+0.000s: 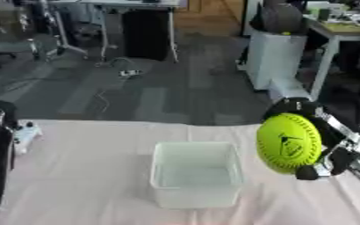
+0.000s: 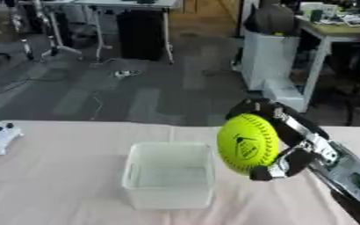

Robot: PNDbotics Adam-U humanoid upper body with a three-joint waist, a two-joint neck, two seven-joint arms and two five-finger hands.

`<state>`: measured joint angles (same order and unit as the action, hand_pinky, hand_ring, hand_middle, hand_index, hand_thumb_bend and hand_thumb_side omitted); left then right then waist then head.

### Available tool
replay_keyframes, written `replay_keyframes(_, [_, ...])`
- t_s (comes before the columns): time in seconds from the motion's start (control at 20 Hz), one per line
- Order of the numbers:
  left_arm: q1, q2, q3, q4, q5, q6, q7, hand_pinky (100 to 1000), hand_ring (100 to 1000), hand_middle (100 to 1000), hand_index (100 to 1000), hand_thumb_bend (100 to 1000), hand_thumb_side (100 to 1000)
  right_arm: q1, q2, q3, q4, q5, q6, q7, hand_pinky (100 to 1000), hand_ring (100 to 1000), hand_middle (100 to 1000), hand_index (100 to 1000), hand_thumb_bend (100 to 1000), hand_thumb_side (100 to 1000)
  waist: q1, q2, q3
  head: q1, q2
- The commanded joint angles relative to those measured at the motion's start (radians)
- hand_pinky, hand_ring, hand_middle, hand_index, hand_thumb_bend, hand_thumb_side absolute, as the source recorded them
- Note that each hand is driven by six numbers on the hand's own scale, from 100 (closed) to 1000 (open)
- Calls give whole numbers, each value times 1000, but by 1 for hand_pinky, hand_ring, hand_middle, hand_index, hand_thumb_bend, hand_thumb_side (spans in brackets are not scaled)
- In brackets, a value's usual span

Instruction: Pick up objects on the table and place them in the box.

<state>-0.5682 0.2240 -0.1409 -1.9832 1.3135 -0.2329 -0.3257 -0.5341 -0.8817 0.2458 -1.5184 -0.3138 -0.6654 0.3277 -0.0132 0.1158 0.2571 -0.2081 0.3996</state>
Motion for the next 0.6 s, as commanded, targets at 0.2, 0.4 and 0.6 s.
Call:
replay_keyframes(0.2, [-45,-29,-7,-17,9,30,18,100,295,441,673,158,725,-26,-36,-24,9,53,-35,-16,100,100,100,100,514,223,-11,10,37,28,-40])
replay_keyframes(0.4, [-68,-44,-8,-17,16,38,31,100,297,443,671,162,722,-25,-48,-33,14,86,-62,-36,100,100,100,100,509,226,-21,21,61,-3,-43])
replay_keyframes(0.6, [-87,-53,-9,-17,27,41,45,100,299,445,670,166,720,-14,-56,-43,18,122,-92,-64,100,100,100,100,504,228,-35,23,78,-45,-37])
